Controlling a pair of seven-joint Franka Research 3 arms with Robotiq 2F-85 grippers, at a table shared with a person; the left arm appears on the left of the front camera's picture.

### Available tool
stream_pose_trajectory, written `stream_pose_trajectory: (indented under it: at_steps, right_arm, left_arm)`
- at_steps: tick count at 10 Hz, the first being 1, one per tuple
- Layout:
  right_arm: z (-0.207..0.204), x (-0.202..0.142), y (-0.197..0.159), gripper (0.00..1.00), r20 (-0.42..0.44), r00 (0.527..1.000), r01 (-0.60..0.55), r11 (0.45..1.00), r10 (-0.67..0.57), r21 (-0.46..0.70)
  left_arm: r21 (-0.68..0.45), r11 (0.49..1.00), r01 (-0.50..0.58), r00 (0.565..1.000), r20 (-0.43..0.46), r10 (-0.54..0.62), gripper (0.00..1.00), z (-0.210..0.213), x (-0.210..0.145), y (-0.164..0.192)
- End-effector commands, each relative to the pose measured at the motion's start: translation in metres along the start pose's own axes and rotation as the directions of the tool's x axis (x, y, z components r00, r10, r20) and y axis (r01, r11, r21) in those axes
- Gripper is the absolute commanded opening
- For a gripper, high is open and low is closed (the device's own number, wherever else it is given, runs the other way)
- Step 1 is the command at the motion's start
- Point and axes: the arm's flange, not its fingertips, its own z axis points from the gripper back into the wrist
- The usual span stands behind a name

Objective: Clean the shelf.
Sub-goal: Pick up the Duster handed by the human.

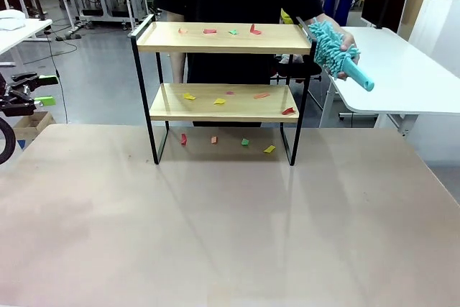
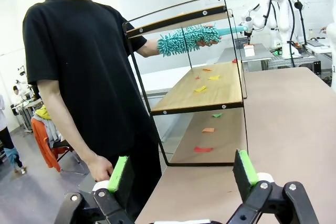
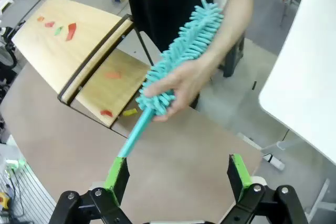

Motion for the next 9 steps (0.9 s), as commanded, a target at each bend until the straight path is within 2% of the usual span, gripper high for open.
stream_pose_trajectory:
  at_steps: [1, 2, 7, 9]
  right_arm:
    - [-0.027, -0.011, 0.015, 1.00, -0.018, 1.000, -0.011, 0.999, 0.012, 0.052]
    - [0.000, 0.000, 0.000, 1.00, 0.000, 1.000, 0.000, 1.000, 0.000, 0.000]
    - [0.000, -0.002, -0.003, 1.00, 0.008, 1.000, 0.011, 1.000, -0.011, 0.001]
    - [-0.009, -0.009, 0.037, 1.00, -0.001, 0.995, 0.102, 0.988, -0.102, -0.115]
  left_arm:
    - [0.001, 1.000, 0.005, 1.000, 0.000, -0.005, 1.00, 0.000, 0.003, 0.000]
    - [0.001, 1.000, 0.005, 1.000, 0.000, -0.005, 1.00, 0.000, 0.003, 0.000]
    - [0.001, 1.000, 0.005, 1.000, 0.000, -0.005, 1.00, 0.000, 0.003, 0.000]
    - [0.001, 1.000, 0.005, 1.000, 0.000, -0.005, 1.00, 0.000, 0.003, 0.000]
